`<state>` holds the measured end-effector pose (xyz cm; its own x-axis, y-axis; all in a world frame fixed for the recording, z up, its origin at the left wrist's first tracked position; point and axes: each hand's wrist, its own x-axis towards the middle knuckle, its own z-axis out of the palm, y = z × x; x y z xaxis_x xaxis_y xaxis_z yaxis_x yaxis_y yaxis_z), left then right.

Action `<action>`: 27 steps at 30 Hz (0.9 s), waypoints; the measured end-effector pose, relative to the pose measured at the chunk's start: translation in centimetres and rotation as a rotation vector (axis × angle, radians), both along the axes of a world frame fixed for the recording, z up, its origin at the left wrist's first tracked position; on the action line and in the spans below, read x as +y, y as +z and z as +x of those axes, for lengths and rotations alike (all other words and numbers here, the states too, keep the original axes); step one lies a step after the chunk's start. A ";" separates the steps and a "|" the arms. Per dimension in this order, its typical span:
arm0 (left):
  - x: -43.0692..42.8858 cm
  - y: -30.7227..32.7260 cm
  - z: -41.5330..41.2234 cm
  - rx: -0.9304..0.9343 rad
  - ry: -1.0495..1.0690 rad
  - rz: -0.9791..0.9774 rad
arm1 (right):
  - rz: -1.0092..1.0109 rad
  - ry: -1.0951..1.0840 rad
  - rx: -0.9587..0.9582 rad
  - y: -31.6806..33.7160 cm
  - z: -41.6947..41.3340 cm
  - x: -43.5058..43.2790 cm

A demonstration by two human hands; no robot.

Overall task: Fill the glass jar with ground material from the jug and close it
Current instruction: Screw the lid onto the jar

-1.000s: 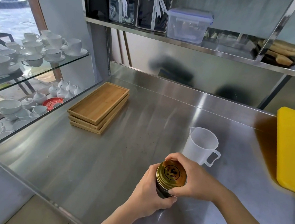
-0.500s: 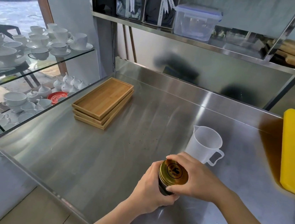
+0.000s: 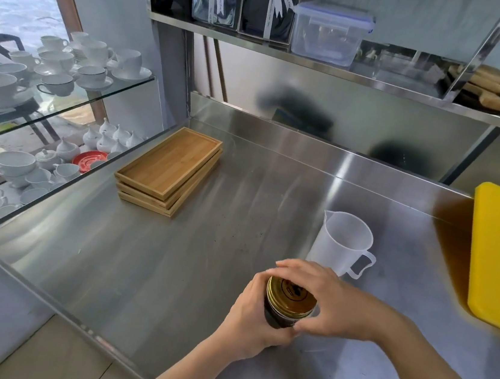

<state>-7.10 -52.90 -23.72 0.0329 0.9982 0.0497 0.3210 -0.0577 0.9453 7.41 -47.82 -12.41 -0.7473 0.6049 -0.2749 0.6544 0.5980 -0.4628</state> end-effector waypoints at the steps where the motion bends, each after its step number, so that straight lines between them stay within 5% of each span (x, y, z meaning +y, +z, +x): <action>1: 0.2 0.1 -0.2 -0.005 -0.020 -0.008 | -0.003 0.021 -0.011 0.1 0.1 0.4; 5: 0.5 0.6 -0.4 -0.015 -0.052 -0.036 | 0.026 0.020 -0.037 0.6 0.0 1.2; 14: 0.3 0.0 -0.1 -0.044 -0.023 -0.071 | 0.481 -0.141 -0.382 1.3 -2.2 0.0; 20: 0.3 0.2 -0.1 -0.045 -0.020 -0.055 | 0.031 0.070 -0.211 2.0 -0.8 1.3; 27: 0.4 0.1 -0.2 -0.041 -0.028 -0.057 | 0.196 0.015 -0.216 1.4 -1.1 0.9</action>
<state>-7.30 -52.52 -23.66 0.0602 0.9982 -0.0051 0.2813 -0.0121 0.9595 6.27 -46.96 -10.98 -0.6931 0.6518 -0.3077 0.7159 0.6724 -0.1882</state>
